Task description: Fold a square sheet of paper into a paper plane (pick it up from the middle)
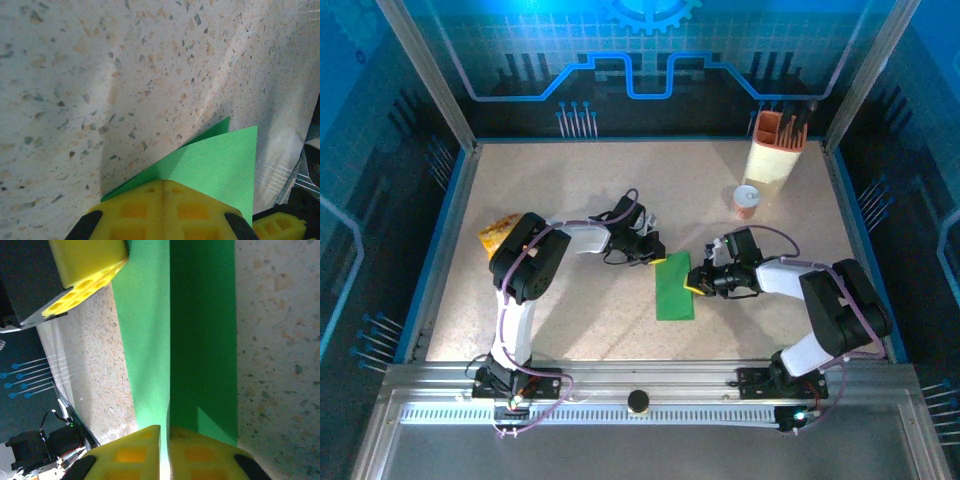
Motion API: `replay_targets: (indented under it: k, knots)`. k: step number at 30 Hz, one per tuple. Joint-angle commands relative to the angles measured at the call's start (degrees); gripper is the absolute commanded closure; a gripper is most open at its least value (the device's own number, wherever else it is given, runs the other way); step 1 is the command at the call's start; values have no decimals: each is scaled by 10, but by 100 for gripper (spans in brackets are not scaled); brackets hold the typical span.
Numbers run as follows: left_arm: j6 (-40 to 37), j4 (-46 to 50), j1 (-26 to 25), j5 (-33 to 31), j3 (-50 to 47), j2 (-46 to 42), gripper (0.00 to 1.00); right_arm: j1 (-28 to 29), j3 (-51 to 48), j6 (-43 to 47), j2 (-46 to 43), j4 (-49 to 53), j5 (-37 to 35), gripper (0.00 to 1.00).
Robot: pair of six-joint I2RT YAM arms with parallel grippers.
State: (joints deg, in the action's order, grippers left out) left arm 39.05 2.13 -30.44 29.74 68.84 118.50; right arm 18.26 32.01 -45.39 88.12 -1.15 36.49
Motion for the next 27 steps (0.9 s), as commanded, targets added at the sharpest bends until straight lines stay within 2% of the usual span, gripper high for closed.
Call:
replay_targets:
  k: [1, 3, 6, 8, 11, 13, 16, 20, 24, 27]
  knots:
    - [6, 22, -3, -16, -15, -48, 95, -2, 13, 5, 2, 13, 12, 93]
    - [6, 16, -4, -29, -26, -74, 83, -2, 14, 2, -2, 11, 14, 94]
    - [2, 11, -4, -44, -36, -120, 58, -3, 20, -8, -3, 2, 17, 97]
    - [-2, 1, -5, -52, -49, -150, 48, -6, 24, -20, 1, -5, 13, 97]
    - [-14, -21, -16, -49, -74, -189, 47, -10, 25, -58, 15, -42, 12, 97]
    - [-48, -27, -42, -68, -94, -216, 47, -11, 28, -83, 32, -76, 21, 96]
    - [-121, -4, -99, -145, -118, -254, 46, -10, 38, -106, 50, -97, 22, 96]
    - [-193, 9, -182, -263, -158, -295, 44, -9, 53, -99, 49, -70, 8, 96]
    - [-253, 20, -263, -384, -179, -300, 39, -9, 60, -90, 51, -54, 8, 96]
    - [-296, 30, -315, -452, -169, -284, 36, -10, 59, -95, 53, -57, 12, 96]
